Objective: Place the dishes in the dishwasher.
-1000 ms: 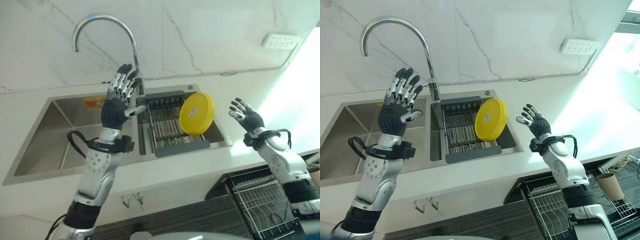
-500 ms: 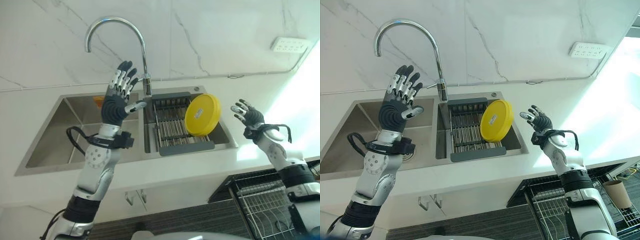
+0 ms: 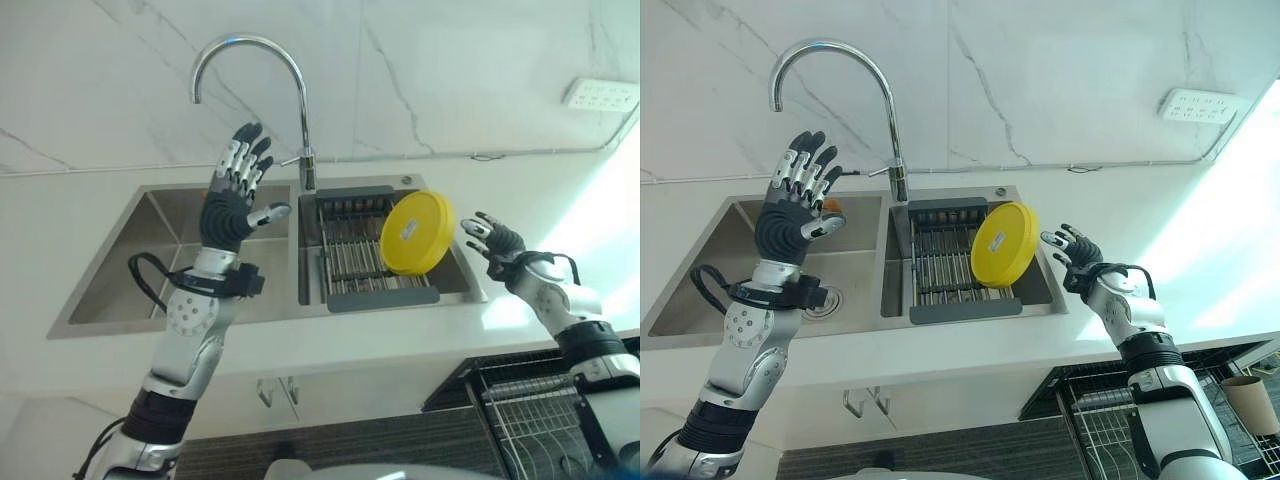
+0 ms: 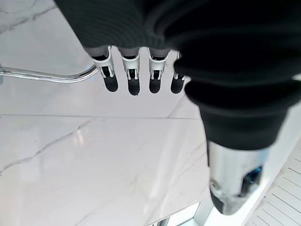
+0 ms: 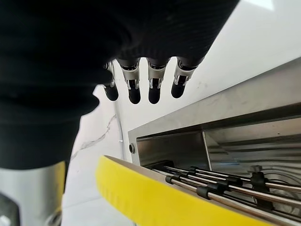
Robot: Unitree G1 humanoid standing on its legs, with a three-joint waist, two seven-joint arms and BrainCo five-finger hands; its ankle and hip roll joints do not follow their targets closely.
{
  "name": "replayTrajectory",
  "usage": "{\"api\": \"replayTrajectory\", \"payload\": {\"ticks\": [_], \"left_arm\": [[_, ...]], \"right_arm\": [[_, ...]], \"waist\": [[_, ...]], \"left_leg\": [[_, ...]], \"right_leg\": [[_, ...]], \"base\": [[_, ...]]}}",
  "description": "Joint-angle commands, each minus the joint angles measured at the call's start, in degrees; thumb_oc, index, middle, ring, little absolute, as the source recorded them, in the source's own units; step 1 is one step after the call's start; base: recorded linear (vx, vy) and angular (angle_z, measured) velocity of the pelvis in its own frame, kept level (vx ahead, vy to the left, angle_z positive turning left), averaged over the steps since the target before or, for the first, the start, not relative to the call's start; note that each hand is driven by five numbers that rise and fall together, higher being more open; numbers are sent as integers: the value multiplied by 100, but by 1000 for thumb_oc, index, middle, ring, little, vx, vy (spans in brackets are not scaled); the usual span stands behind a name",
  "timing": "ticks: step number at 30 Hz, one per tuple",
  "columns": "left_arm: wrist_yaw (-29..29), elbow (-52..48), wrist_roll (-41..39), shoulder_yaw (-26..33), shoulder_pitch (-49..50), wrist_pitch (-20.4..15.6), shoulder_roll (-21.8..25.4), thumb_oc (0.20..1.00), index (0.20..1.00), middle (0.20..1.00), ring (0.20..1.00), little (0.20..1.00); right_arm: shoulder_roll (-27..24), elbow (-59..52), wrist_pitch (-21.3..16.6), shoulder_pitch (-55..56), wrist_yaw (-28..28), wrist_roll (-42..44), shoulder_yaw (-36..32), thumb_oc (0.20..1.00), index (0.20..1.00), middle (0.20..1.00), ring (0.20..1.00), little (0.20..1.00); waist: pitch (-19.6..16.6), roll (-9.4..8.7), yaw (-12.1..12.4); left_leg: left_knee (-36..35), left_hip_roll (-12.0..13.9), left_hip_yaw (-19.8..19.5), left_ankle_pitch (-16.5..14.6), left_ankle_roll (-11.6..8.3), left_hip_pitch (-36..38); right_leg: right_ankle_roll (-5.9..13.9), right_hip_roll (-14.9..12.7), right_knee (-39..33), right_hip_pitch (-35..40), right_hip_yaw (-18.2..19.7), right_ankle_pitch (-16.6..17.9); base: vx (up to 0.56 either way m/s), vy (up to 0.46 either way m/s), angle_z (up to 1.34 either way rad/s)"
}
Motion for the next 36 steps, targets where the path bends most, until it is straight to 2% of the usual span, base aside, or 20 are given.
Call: {"api": "replayTrajectory", "payload": {"ticks": [1, 25, 35, 36], "left_arm": [[30, 57, 131, -80, -496, -323, 172, 1000, 1000, 1000, 1000, 1000], [93, 47, 56, -134, -490, -251, 236, 1000, 1000, 1000, 1000, 1000], [96, 51, 10, -172, -535, -170, 254, 1000, 1000, 1000, 1000, 1000], [98, 59, 7, -182, -552, -144, 255, 1000, 1000, 1000, 1000, 1000]], "right_arm": [[-249, -20, -136, -777, 111, 49, 163, 1000, 1000, 1000, 1000, 1000], [-168, 478, 86, -1255, 187, 48, 501, 1000, 1000, 1000, 1000, 1000], [-195, 849, 290, -1410, 361, -205, 677, 1000, 1000, 1000, 1000, 1000], [-195, 916, 395, -1442, 450, -391, 743, 730, 730, 730, 730, 730]], "waist": [[12, -42, 155], [87, -49, 363], [120, -55, 417], [121, -60, 423]], "left_leg": [[-8, -71, 282, -427, -13, 275], [-8, -130, 190, -402, -26, 277], [-8, -166, 163, -404, -15, 294], [-8, -170, 159, -405, -18, 295]], "right_leg": [[-85, -33, 33, 372, -252, -520], [-100, -37, 33, 485, -411, -532], [-109, -31, 33, 523, -446, -536], [-106, -33, 33, 525, -448, -535]], "base": [[33, 11, 2], [6, 1, 5], [2, 0, 1], [0, 0, 0]]}}
